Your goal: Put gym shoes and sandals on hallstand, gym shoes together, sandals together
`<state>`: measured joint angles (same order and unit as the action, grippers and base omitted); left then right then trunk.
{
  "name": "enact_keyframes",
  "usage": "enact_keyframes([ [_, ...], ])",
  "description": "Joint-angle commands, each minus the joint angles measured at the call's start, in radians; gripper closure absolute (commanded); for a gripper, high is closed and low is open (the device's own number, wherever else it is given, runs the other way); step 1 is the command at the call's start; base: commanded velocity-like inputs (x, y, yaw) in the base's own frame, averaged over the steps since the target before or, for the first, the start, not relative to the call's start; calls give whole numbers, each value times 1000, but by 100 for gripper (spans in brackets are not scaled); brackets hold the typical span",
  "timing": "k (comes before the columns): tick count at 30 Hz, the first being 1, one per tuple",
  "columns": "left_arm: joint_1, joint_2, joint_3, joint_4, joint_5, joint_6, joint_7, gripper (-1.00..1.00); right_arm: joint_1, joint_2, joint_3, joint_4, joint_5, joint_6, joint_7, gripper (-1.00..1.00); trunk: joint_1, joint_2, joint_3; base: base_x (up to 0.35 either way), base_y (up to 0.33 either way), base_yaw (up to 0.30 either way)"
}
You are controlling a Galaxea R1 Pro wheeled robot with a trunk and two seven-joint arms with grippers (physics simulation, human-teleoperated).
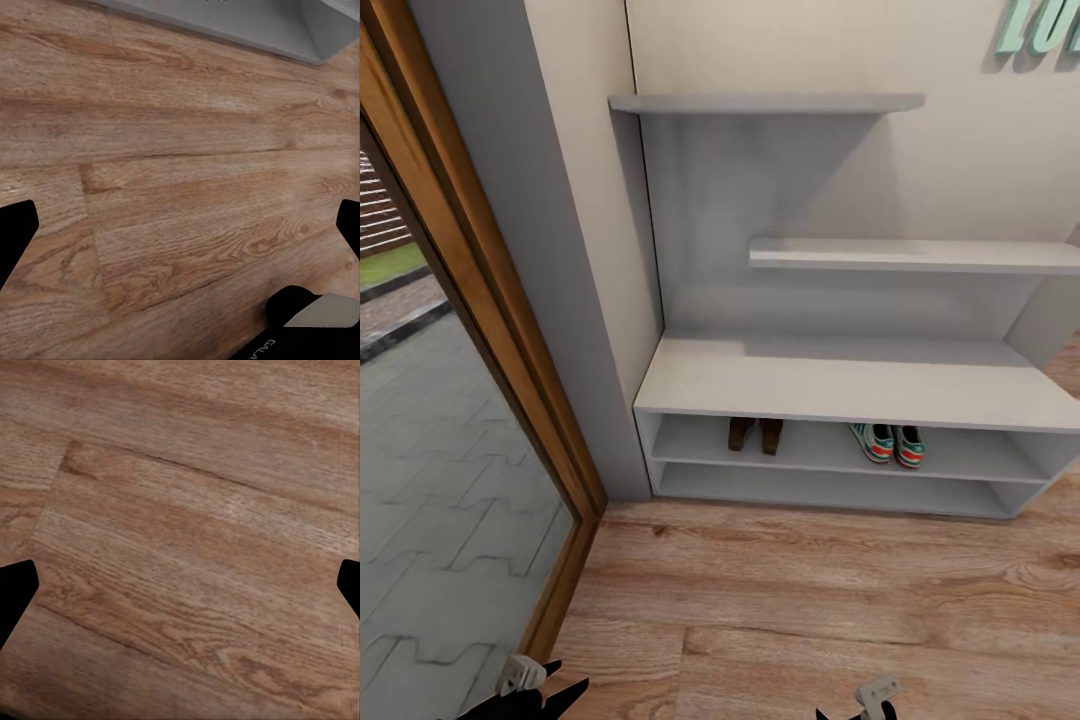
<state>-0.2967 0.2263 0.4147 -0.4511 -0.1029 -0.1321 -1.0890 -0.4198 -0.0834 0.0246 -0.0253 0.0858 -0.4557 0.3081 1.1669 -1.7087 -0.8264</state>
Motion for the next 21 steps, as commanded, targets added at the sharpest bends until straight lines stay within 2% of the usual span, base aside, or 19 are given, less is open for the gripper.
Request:
enact_keyframes([
  [1, -1, -1, 7, 0, -11, -9, -4, -100, -1, 0, 1, 1, 9, -4, -2, -100, 0, 0, -1, 0, 0, 0],
  [21, -1, 3, 8, 0, -9, -9, -5, -100, 6, 3, 1, 1, 11, -2, -4, -100, 0, 0, -1, 0, 0, 0],
])
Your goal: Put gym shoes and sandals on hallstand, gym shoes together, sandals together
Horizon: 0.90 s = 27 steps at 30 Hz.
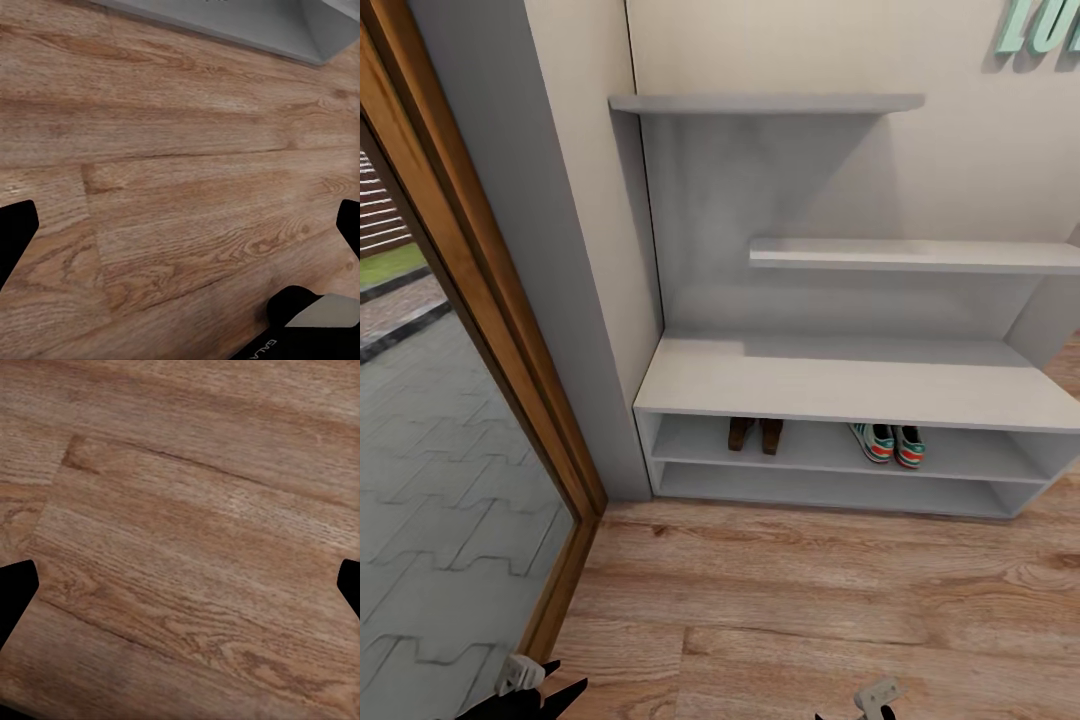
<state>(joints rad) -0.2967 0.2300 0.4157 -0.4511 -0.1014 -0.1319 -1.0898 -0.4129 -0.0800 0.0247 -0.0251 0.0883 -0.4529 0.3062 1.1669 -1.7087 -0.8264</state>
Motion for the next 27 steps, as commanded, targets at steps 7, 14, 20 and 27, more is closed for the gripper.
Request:
enact_keyframes([
  [7, -1, -1, 7, 0, -11, -9, -4, -100, 0, 0, 1, 1, 8, -4, -2, -100, 0, 0, -1, 0, 0, 0],
  [14, -1, -4, 6, 0, -11, -9, -4, -100, 0, 0, 1, 1, 8, -5, -3, -100, 0, 0, -1, 0, 0, 0],
  [20, -1, -4, 6, -1, -11, -10, -4, -100, 0, 0, 1, 1, 8, -5, -3, -100, 0, 0, -1, 0, 0, 0],
  [27, -1, -4, 5, -2, -11, -11, -4, -100, 0, 0, 1, 1, 8, -4, -3, -100, 0, 0, -1, 0, 0, 0],
])
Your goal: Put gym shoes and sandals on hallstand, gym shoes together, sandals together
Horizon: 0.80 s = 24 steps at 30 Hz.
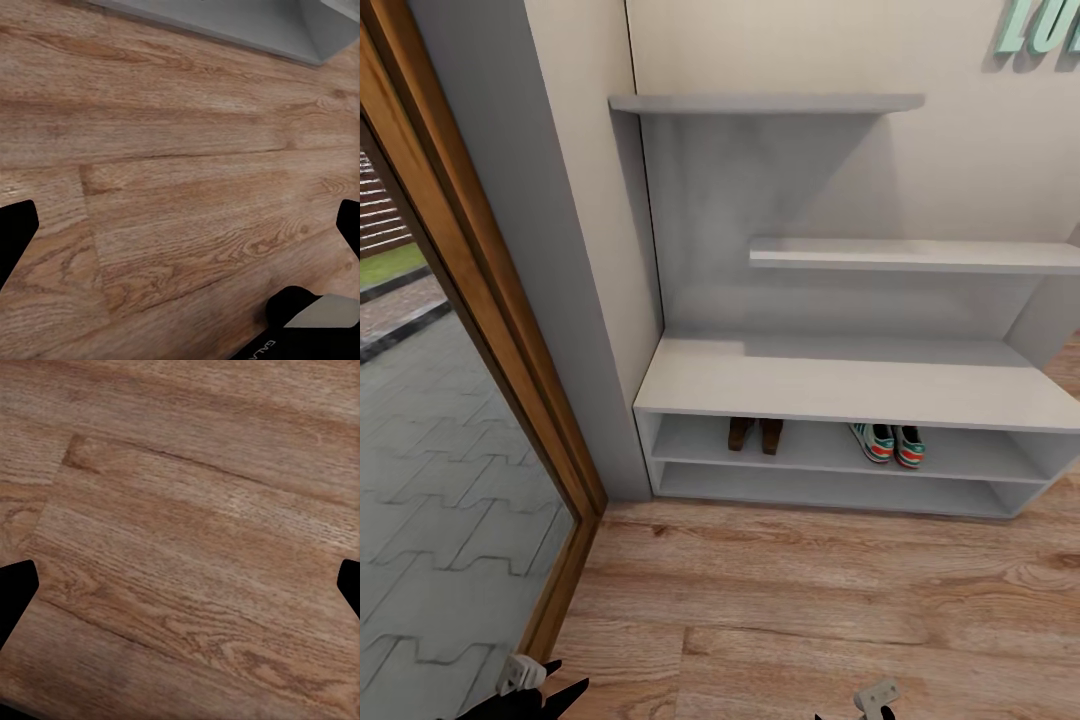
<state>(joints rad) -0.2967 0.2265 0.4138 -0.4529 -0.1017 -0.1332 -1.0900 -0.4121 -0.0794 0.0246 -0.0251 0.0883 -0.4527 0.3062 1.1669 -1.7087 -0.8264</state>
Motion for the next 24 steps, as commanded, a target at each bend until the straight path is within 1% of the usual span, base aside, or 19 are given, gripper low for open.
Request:
enact_keyframes([
  [1, -1, -1, 7, 0, -10, -9, -4, -100, -1, 0, 1, 1, 8, -5, -2, -100, 0, 0, -1, 0, 0, 0],
  [24, -1, -1, 7, -1, -10, -8, -4, -100, -1, 0, 1, 1, 8, -5, -2, -100, 0, 0, -1, 0, 0, 0],
])
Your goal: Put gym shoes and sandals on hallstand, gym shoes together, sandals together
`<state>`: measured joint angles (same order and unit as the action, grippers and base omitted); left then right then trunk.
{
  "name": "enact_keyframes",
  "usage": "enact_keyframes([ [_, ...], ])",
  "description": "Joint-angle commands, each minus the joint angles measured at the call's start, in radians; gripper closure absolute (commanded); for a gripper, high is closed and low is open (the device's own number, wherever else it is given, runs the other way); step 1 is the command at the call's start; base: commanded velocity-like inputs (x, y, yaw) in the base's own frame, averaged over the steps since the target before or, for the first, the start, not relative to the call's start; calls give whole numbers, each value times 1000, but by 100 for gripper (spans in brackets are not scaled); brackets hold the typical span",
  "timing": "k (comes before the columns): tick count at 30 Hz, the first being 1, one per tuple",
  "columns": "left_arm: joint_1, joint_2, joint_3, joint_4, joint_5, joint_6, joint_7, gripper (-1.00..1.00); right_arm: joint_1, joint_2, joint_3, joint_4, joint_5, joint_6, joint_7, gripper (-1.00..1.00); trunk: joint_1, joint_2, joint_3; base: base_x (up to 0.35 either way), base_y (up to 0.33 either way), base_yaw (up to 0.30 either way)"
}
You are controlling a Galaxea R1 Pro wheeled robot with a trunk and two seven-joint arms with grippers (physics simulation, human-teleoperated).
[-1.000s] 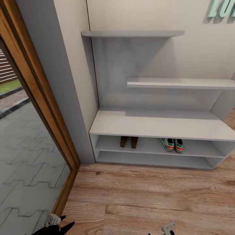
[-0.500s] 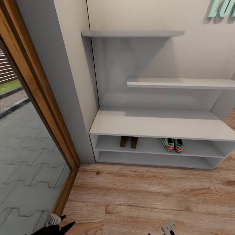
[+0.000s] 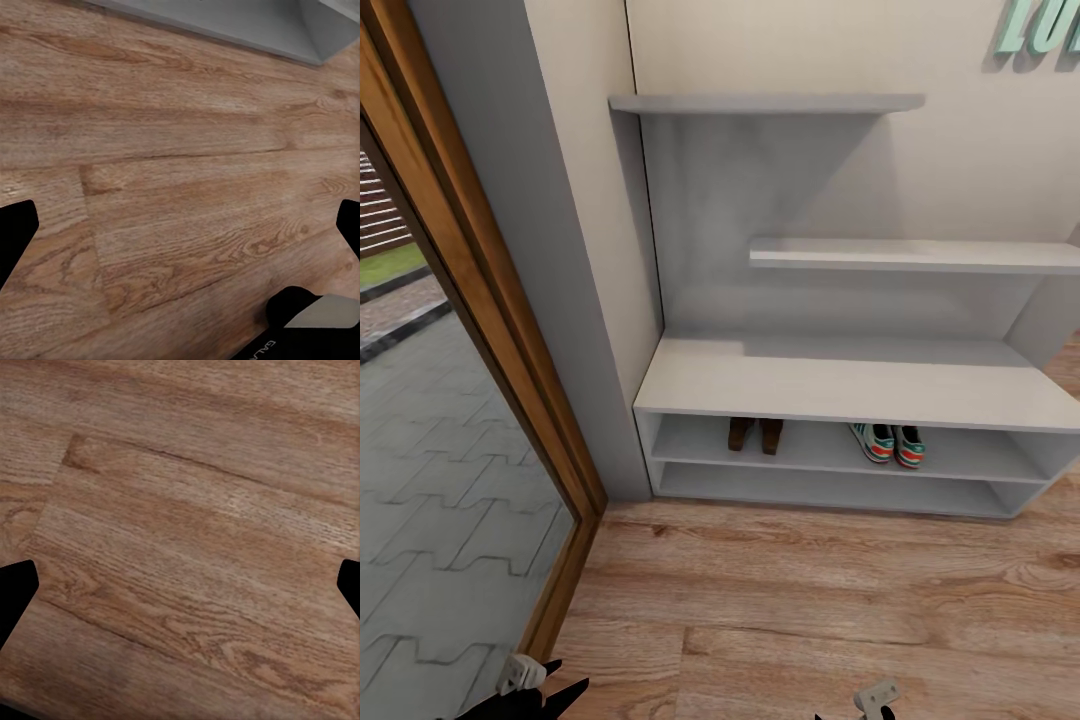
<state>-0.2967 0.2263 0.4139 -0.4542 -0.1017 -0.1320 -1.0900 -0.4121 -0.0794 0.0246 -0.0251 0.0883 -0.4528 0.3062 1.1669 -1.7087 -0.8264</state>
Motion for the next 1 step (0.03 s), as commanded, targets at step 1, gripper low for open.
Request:
enact_keyframes([
  [1, -1, -1, 7, 0, -11, -9, -4, -100, -1, 0, 1, 1, 8, -4, -2, -100, 0, 0, -1, 0, 0, 0],
])
